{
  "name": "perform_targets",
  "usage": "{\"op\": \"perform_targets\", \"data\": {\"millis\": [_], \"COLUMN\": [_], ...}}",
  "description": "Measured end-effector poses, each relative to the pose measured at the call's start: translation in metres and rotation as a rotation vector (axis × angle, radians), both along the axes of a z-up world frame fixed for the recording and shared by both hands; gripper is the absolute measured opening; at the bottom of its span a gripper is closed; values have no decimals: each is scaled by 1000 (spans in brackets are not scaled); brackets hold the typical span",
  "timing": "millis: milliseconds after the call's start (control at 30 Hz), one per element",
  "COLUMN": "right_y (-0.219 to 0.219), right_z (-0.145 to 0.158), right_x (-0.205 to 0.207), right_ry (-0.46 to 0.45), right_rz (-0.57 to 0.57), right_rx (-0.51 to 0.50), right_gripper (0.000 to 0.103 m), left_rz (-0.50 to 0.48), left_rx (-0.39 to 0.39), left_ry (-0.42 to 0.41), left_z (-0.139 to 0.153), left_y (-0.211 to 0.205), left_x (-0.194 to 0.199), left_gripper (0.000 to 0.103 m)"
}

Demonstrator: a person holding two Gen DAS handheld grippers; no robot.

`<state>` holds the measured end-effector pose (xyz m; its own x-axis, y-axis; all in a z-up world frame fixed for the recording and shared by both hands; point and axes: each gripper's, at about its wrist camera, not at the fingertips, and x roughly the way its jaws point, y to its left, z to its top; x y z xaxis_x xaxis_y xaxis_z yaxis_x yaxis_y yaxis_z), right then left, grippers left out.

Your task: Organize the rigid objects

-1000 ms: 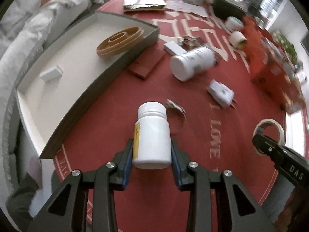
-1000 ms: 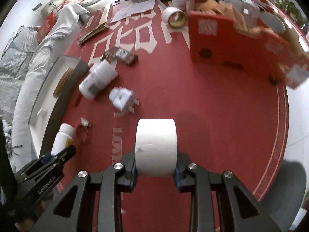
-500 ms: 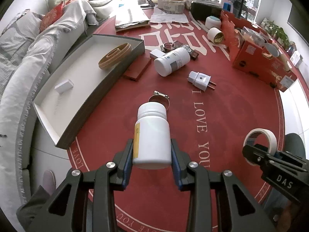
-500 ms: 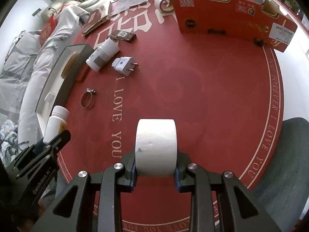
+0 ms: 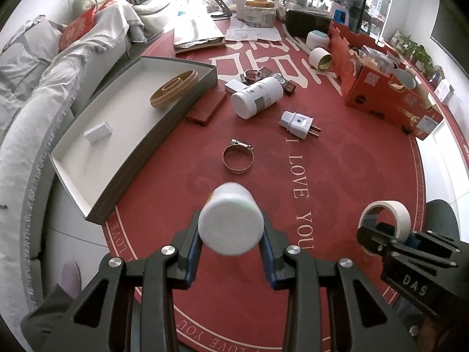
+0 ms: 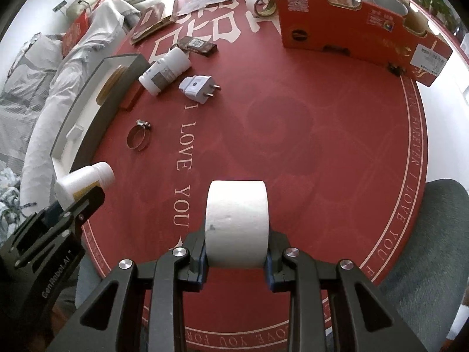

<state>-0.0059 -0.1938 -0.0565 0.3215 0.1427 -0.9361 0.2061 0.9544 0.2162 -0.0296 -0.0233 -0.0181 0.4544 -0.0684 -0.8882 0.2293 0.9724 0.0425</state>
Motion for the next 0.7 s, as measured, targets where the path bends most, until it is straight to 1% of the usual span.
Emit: {"op": "perform_targets", "data": {"millis": [367,700], "right_y": [20,22], "right_z": [-5,-11], "right_x": [3,6], "right_ry": [32,62], "right_rz": [45,52], "right_rx": [-54,-70], "right_gripper": [30,30], "left_rz": [46,55], "left_rx": [-54,-72], "left_ry": [4,16], "left_z": [-2,-5], "left_y": [22,27], "left_x": [0,2], "left_gripper": [38,38]}}
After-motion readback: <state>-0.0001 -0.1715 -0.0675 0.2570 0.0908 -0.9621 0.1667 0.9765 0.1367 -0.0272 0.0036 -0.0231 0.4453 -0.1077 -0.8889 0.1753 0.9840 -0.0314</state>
